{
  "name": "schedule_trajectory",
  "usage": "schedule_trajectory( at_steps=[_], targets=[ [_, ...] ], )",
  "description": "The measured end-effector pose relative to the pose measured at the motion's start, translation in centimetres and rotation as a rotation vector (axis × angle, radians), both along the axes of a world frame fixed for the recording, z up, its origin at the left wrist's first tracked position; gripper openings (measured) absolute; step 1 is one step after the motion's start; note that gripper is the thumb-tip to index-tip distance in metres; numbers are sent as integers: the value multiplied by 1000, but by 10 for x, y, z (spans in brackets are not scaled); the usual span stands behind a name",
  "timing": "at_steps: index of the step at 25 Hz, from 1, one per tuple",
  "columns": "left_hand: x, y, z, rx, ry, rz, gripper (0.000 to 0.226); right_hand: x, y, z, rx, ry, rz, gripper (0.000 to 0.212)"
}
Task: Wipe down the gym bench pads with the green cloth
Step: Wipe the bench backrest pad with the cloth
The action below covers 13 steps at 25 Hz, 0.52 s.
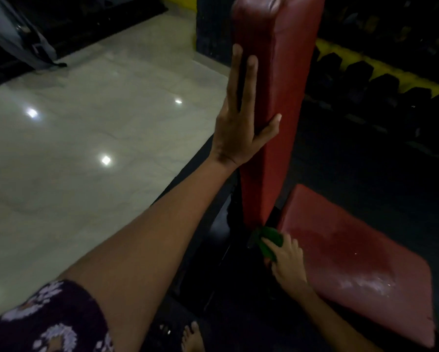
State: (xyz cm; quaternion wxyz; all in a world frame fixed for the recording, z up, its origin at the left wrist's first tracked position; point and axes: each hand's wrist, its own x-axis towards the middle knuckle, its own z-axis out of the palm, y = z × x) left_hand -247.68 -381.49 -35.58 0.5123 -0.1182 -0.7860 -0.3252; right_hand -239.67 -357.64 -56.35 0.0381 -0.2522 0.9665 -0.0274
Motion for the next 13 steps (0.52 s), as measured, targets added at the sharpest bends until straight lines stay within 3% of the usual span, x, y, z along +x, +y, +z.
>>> schedule_trajectory(
  at_steps=[4,7,9,13],
  targets=[
    [12,5,3,-133,-168,270,103,-19,-16,59,-799,-95,-448,50],
    [35,9,10,-191,-326,423,102,-45,-66,93,-1160,-202,-438,54],
    [50,12,12,-302,-327,417,94,-47,-93,96,-1262,-299,-514,62],
    [63,26,4,-866,-332,172,55,-56,-93,80,-1215,-314,-673,50]
  ],
)
